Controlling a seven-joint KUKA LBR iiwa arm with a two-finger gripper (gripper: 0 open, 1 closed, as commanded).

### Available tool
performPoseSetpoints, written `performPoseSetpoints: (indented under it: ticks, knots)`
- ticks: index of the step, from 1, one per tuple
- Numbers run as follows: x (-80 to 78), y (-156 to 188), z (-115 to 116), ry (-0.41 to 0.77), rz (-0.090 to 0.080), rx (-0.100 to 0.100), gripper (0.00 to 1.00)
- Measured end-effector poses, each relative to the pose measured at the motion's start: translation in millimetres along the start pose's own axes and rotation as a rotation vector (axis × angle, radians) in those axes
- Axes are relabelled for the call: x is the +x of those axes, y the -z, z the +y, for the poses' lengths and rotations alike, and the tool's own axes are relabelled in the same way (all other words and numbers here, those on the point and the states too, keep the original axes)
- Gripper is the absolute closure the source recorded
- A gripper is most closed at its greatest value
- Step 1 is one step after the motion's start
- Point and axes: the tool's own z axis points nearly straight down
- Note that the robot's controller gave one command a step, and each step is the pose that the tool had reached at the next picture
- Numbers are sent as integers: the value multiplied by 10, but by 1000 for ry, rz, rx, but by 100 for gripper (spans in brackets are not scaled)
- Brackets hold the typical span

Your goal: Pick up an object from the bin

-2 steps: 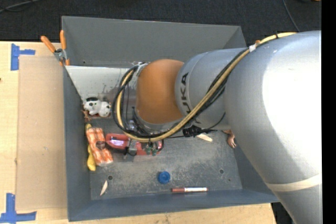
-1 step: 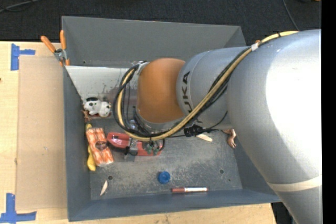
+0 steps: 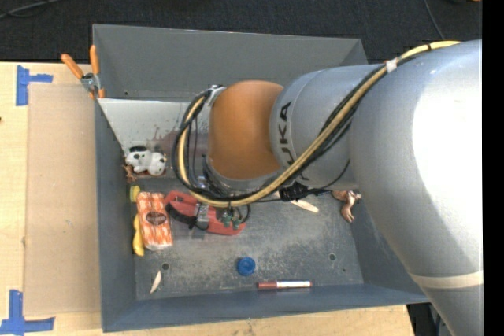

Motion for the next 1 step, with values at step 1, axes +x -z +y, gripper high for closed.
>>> performPoseSetpoints:
  ticks: [1]
  knots:
    - [9,336,-8,-1,4,2,100]
